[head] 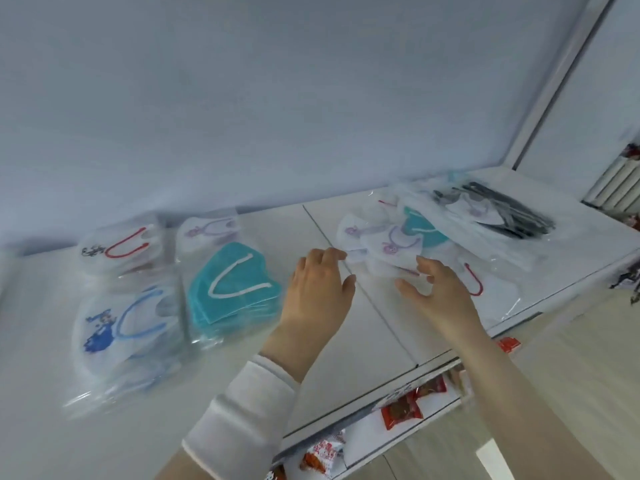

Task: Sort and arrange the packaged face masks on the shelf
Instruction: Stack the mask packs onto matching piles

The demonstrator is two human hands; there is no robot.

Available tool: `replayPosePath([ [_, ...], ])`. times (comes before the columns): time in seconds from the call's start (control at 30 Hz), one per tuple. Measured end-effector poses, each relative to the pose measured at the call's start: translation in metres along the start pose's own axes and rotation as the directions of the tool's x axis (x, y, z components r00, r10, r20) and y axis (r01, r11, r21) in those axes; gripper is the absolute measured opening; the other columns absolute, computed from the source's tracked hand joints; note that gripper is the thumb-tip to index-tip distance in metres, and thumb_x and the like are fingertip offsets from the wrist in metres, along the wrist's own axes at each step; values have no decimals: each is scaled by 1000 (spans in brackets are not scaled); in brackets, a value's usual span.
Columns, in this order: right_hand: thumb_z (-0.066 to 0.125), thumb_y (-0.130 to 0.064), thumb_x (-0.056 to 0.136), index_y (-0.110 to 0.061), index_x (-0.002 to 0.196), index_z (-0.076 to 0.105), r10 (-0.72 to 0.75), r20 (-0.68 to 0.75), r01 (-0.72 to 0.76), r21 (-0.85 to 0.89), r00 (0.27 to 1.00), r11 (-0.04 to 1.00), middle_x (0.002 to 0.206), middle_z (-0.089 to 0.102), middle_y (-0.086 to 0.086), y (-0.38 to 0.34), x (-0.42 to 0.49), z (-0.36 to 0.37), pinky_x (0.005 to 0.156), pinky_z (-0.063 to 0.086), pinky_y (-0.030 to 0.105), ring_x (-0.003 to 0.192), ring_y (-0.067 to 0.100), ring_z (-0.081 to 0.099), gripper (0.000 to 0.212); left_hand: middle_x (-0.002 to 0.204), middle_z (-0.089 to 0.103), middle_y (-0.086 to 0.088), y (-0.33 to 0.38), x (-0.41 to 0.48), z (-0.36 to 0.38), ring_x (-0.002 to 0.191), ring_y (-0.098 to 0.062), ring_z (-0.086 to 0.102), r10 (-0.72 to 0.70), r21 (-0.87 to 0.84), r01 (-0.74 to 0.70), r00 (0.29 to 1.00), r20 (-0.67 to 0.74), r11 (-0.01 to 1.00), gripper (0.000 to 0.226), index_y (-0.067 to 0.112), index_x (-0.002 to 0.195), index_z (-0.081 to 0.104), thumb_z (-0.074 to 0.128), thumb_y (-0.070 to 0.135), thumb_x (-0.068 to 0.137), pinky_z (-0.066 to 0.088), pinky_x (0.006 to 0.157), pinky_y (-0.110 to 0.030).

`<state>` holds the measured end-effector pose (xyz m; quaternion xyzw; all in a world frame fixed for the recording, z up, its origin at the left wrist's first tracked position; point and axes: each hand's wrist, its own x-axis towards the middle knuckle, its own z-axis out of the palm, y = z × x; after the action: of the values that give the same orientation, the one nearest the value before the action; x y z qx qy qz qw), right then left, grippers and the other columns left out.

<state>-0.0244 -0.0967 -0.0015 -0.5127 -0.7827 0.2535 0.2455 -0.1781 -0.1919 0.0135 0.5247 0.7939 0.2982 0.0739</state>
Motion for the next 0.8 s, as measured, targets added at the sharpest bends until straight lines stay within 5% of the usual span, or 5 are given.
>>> replayPosePath([
  [0.23,62,-56,78,-13,139,39,-274,137,301,-255,952,919,135,49,11,39,107,-5,104,32,35,124,29,43,78,143,39,-13,16,108,64,133,-29,32,-359,105,356,933,14,929,55,8,143,28,48,29,96,20,108,-31],
  [0.43,63,-54,79,-13,146,21,-287,246,365,-387,926,847,138,36,15,49,134,0,104,24,33,123,31,34,90,129,51,-11,9,129,82,120,-29,46,-507,17,507,862,-29,862,50,7,127,48,66,25,85,36,94,-29],
  [0.53,78,-45,68,-13,139,35,-241,159,268,-175,957,948,124,52,11,58,142,-4,93,33,30,115,29,46,89,105,58,-5,9,125,71,97,-24,55,-510,-161,497,858,-55,853,27,10,112,56,62,13,86,34,70,-21],
  [0.63,75,-22,75,-9,127,50,-135,178,115,120,975,986,101,58,5,62,154,-18,77,37,25,99,25,56,59,89,55,-3,-1,115,51,79,-23,51,-517,-408,422,842,-155,810,10,14,93,51,58,7,89,46,73,-29],
  [0.8,64,-13,86,-14,80,57,53,237,-202,664,970,720,80,56,6,66,169,-53,74,40,30,83,21,52,8,84,55,-2,0,98,15,73,-13,55,-576,-758,213,778,-251,617,10,7,100,47,49,0,93,54,57,-19],
])
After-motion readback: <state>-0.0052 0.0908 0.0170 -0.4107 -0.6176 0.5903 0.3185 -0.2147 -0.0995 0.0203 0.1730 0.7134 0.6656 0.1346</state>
